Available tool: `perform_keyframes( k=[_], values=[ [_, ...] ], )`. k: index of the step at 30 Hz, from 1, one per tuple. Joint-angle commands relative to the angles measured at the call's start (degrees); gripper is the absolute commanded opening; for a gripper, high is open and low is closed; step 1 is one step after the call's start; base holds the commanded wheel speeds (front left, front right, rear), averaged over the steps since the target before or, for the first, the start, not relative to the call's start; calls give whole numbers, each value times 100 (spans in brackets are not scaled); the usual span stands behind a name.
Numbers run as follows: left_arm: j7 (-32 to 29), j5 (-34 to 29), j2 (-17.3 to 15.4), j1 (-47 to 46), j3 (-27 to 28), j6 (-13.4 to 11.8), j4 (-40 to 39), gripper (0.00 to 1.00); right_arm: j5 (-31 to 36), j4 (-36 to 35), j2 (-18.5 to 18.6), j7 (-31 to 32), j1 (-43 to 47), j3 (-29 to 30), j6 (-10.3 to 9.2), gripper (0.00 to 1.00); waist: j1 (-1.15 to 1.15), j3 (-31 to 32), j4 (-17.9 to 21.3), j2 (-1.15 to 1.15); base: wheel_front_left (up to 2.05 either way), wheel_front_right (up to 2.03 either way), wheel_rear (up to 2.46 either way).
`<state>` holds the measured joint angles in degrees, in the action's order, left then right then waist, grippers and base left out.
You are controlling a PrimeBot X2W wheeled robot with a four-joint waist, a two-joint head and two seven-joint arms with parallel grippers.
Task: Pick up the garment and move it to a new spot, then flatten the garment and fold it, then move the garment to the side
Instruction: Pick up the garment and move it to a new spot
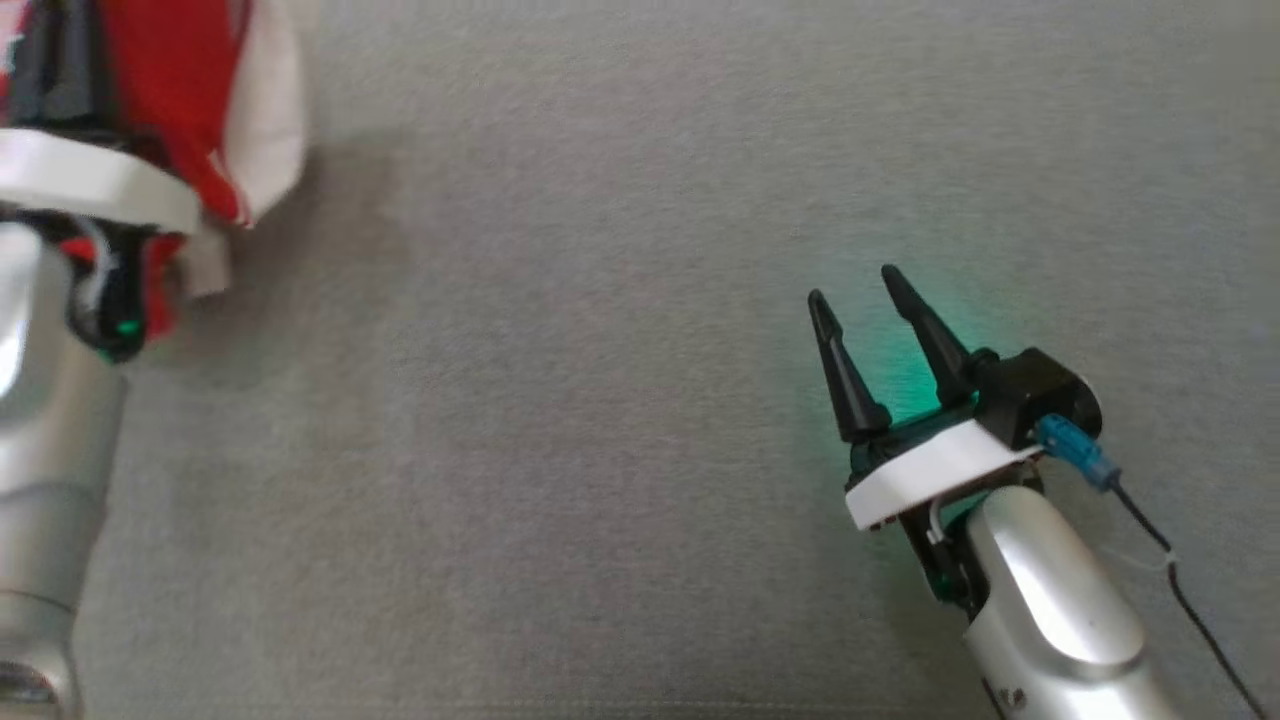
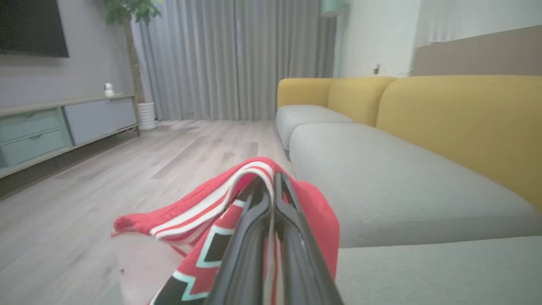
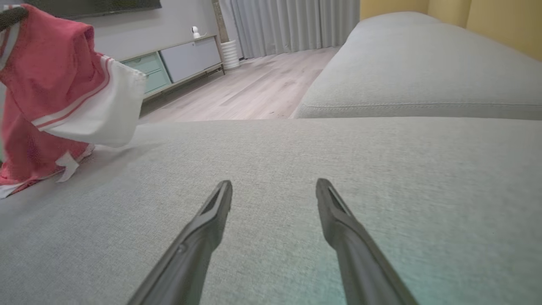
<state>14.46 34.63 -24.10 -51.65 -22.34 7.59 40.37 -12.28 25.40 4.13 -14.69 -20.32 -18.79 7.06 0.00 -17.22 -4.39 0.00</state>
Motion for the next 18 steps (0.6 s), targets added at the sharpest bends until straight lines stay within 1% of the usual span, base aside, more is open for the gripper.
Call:
perform_keyframes(
  k=[1,2,3,6,14,18],
  values=[
    [52,-46,-96,-209,50,-10,-382,0,-66,-166,-110,-30,83,-150,43,100,0,278,360,0,0,0,0],
    [52,-29,-18,-172,-12,-10,-501,0,-95,-166,-115,-30,107,-180,43,100,0,328,466,0,0,0,0],
    [52,-29,-18,-172,-12,-10,-501,0,-95,-166,-115,-30,107,-180,43,100,0,328,466,0,0,0,0],
    [52,42,242,-69,-268,-10,-784,0,-252,-209,-121,-30,153,-355,43,100,0,445,788,0,0,0,0],
    [53,294,1087,214,-1214,-10,-1147,0,-567,-271,-124,-30,228,-740,43,100,0,595,1623,0,0,0,0],
    [53,452,1532,362,-1565,-10,-1182,0,-652,-300,-124,-30,269,-862,43,100,0,638,1935,0,0,0,0]
  ],
)
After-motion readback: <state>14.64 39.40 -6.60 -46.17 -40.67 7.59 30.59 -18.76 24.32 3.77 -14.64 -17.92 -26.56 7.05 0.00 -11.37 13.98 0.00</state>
